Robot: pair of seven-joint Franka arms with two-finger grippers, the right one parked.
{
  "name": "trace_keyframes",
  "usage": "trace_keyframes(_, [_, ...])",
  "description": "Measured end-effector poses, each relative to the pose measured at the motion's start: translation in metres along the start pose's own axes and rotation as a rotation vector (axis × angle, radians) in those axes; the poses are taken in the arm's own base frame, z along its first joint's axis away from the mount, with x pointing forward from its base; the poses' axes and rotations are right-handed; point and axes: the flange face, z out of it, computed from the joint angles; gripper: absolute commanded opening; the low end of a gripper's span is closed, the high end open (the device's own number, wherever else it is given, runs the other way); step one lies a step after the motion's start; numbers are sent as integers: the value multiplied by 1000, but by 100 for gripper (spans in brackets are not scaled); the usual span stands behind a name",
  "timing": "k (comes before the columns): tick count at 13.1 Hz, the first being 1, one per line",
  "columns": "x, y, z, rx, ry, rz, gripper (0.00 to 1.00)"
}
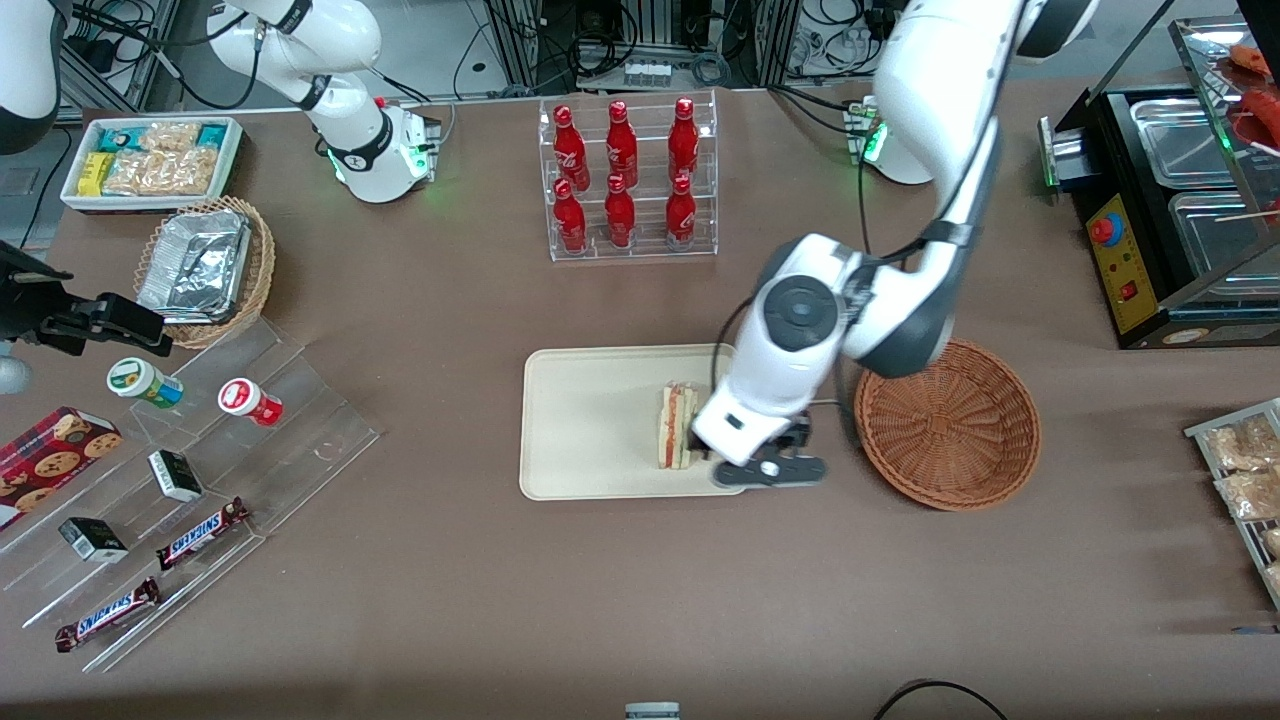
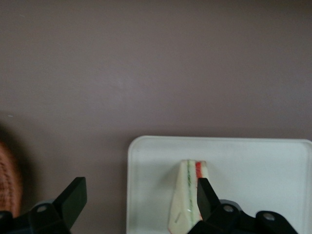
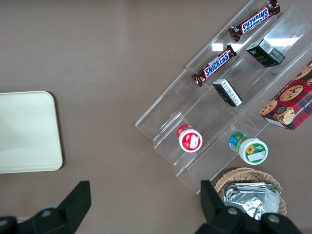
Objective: Place sandwich from basket to tray
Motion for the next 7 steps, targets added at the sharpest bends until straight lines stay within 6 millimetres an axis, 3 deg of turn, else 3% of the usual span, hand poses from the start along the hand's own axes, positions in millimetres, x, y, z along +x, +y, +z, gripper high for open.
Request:
trace_keyframes(3, [21, -47, -37, 18, -12, -22, 100])
trace_keyframes(7, [33, -96, -85, 38, -32, -46, 100])
